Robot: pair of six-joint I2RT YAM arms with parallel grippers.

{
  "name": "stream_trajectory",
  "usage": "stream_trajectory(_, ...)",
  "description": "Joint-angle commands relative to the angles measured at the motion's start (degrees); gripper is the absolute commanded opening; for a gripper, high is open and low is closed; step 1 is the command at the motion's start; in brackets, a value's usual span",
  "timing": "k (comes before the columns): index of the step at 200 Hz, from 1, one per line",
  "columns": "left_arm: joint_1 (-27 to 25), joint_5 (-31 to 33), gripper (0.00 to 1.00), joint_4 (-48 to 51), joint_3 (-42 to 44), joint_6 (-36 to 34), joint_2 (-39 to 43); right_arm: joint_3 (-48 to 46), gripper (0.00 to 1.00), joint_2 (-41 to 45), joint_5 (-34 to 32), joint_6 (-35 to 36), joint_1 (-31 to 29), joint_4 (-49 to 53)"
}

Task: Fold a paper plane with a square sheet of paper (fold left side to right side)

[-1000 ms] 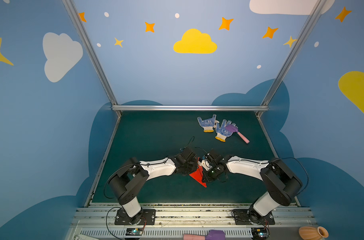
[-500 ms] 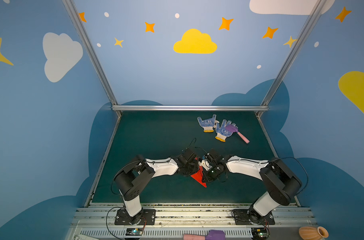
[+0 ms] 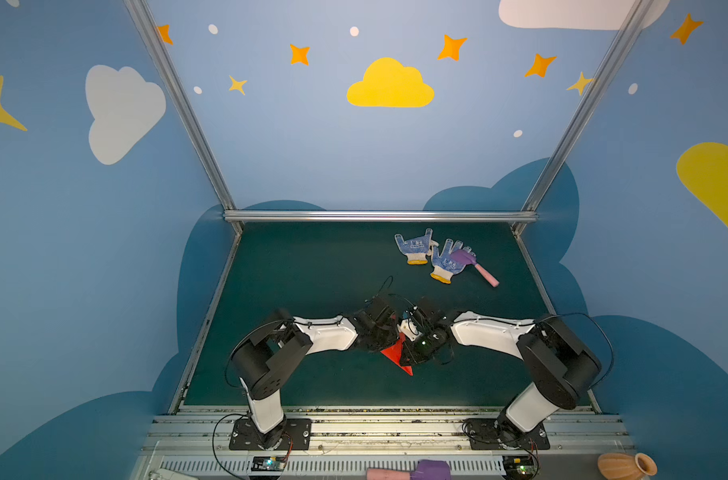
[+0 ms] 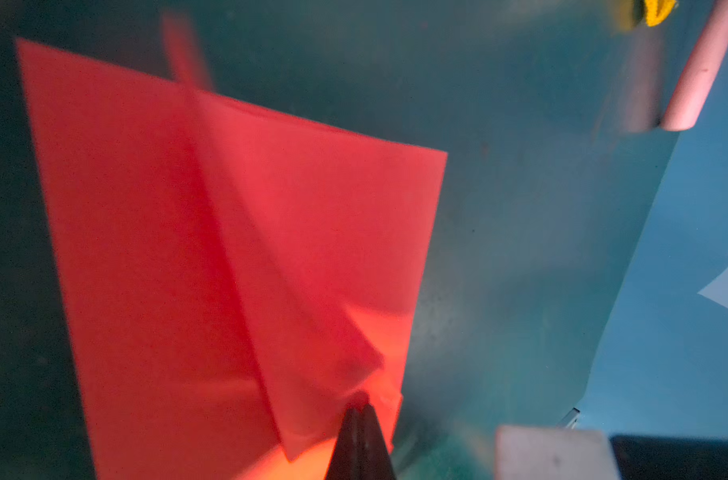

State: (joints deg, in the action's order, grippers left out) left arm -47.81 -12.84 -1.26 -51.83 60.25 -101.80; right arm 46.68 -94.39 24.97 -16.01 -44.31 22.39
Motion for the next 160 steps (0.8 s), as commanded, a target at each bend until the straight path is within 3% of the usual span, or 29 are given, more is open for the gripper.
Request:
stream_trajectory(1, -0.13, 2.88, 0.04, 1.65, 0.42, 0.13, -0.77, -1.78, 0.2, -3.11, -0.9, 0.54, -1.56, 0.62)
stream_trajectory(67, -0.18, 4.22, 0.04, 3.01, 0.79, 0.05, -0.59, -0.49, 0.23, 1.09, -0.94, 0.15, -1.56, 3.25)
stream_trajectory(131, -0.16, 4.14, 0.04, 3.1, 0.79, -0.22, -0.28, -0.02, 0.16, 1.01, -5.76, -0.16, -1.48, 5.91)
stream_trajectory(160, -0.18, 4.14, 0.04, 3.19, 0.78, -0.31, -0.07, -0.26, 0.07, 0.7, -6.03, -0.25, -1.4, 5.54)
